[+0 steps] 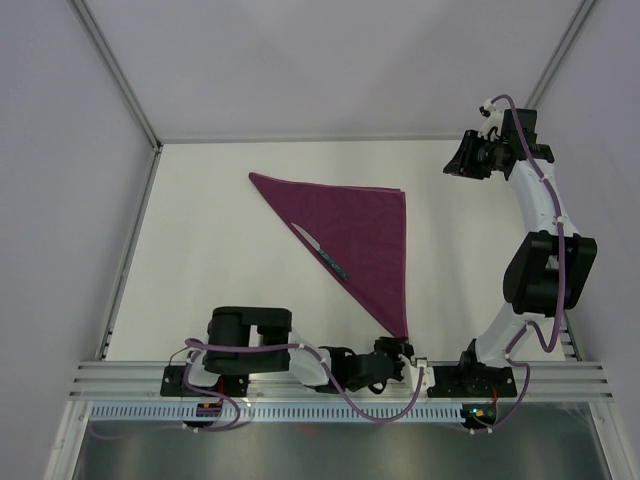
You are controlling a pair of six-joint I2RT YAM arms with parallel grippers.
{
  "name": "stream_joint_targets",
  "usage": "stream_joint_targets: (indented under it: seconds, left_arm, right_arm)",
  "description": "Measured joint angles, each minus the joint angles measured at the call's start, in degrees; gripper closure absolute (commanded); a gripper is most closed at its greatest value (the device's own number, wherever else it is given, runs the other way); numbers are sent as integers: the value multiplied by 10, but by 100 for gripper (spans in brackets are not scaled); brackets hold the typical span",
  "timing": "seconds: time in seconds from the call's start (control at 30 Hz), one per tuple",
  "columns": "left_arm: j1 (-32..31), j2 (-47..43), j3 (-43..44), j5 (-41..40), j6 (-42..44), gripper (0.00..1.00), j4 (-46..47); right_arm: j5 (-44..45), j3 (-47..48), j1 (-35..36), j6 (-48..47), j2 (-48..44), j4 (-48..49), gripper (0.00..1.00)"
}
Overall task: Fold the napkin, place the utensils inside, and roll it up
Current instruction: Fold the napkin
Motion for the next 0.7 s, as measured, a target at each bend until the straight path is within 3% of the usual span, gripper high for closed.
stream_joint_targets:
  seconds: [0.33,0.37,0.47,0.7]
  left_arm:
    - [11,0,0,-1,8,81,1]
    - [12,0,0,-1,8,88,1]
    - [15,0,0,-1,9,95,1]
    - [27,-4,1,0,6,98,-3]
  right_arm:
    - [0,0,0,2,0,0,64]
    - [0,0,0,2,0,0,64]
    - [-1,0,0,2,1,0,64]
    - [-1,0,0,2,12,0,64]
